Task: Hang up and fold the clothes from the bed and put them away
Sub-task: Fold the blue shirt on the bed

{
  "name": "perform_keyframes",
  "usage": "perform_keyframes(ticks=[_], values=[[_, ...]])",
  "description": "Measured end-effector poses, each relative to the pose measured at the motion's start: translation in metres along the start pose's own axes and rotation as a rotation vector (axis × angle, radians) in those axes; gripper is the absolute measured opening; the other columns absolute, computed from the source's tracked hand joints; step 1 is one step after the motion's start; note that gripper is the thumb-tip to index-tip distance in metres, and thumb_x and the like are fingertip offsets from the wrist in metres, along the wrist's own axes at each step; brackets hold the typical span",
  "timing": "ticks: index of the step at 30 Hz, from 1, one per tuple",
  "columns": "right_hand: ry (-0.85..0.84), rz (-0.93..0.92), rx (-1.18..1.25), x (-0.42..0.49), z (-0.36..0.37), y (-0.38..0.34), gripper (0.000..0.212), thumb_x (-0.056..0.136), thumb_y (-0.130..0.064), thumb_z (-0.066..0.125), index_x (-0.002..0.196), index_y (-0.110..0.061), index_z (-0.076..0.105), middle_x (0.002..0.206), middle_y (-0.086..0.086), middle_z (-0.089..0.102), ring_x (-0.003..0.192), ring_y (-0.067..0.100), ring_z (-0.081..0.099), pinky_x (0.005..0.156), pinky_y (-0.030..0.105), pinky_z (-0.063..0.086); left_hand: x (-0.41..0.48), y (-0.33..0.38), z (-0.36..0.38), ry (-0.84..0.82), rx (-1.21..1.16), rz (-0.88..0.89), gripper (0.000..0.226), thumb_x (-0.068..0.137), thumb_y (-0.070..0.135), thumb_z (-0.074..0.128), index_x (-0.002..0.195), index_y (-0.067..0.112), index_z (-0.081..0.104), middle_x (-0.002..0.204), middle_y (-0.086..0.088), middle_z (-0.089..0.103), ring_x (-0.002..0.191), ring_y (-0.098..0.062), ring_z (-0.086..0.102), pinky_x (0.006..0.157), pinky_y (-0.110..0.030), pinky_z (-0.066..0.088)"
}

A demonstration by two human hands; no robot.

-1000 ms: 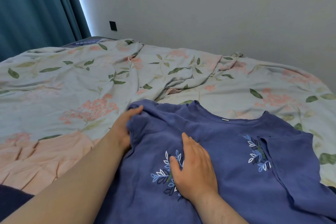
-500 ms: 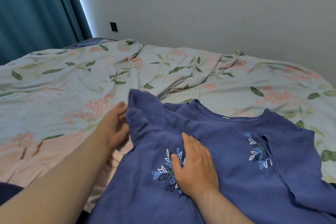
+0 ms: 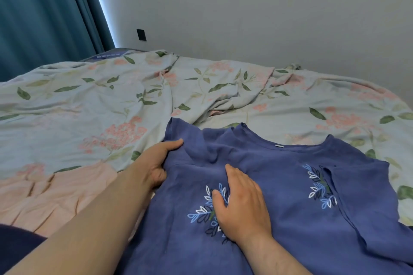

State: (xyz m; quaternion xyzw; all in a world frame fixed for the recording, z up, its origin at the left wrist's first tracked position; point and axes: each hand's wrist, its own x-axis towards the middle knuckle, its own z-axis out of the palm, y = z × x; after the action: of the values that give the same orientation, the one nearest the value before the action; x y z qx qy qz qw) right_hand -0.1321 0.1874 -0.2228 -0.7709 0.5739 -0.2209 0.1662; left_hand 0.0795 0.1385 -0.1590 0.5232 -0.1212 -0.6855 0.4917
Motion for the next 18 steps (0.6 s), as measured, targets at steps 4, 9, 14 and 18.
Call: perform_keyframes(ticks=[4, 9, 14, 18], values=[[0.001, -0.010, 0.009, 0.001, 0.001, 0.000, 0.077, 0.089, -0.058, 0.035, 0.156, -0.023, 0.026, 0.159, -0.007, 0.032, 0.148, 0.010, 0.023, 0.122, 0.025, 0.012, 0.010, -0.015, -0.011, 0.050, -0.077, 0.083, 0.034, 0.099, 0.014, 0.051, 0.129, -0.002, 0.058, 0.106, -0.026, 0.071, 0.088, -0.040, 0.071, 0.073, -0.050, 0.061], [-0.058, -0.019, 0.008, 0.001, -0.006, -0.002, 0.076, 0.092, -0.059, 0.037, 0.157, -0.023, 0.022, 0.161, -0.005, 0.028, 0.149, 0.012, 0.021, 0.123, 0.029, 0.013, -0.001, -0.020, 0.000, -0.005, -0.065, 0.223, 0.033, 0.099, 0.020, 0.050, 0.129, 0.013, 0.064, 0.120, -0.022, 0.068, 0.104, -0.038, 0.068, 0.090, -0.050, 0.054], [-0.149, -0.002, 0.127, 0.005, -0.041, 0.000, 0.036, 0.097, -0.026, 0.048, 0.130, -0.012, 0.055, 0.138, 0.002, 0.053, 0.130, 0.024, 0.047, 0.109, 0.034, 0.034, -0.028, -0.032, 0.046, 0.080, 0.721, 0.732, 0.050, 0.097, 0.007, 0.048, 0.141, 0.030, 0.054, 0.141, 0.002, 0.057, 0.132, -0.016, 0.050, 0.110, -0.036, 0.038], [-0.120, -0.051, -0.197, -0.008, -0.081, 0.035, 0.017, 0.090, -0.014, 0.043, 0.094, -0.012, 0.060, 0.107, 0.005, 0.060, 0.103, 0.030, 0.055, 0.089, 0.038, 0.039, -0.029, -0.065, 0.062, 0.035, 1.443, 0.795, 0.076, 0.093, 0.034, 0.062, 0.157, 0.026, 0.022, 0.165, -0.003, 0.013, 0.152, -0.015, 0.006, 0.123, -0.035, 0.010]])
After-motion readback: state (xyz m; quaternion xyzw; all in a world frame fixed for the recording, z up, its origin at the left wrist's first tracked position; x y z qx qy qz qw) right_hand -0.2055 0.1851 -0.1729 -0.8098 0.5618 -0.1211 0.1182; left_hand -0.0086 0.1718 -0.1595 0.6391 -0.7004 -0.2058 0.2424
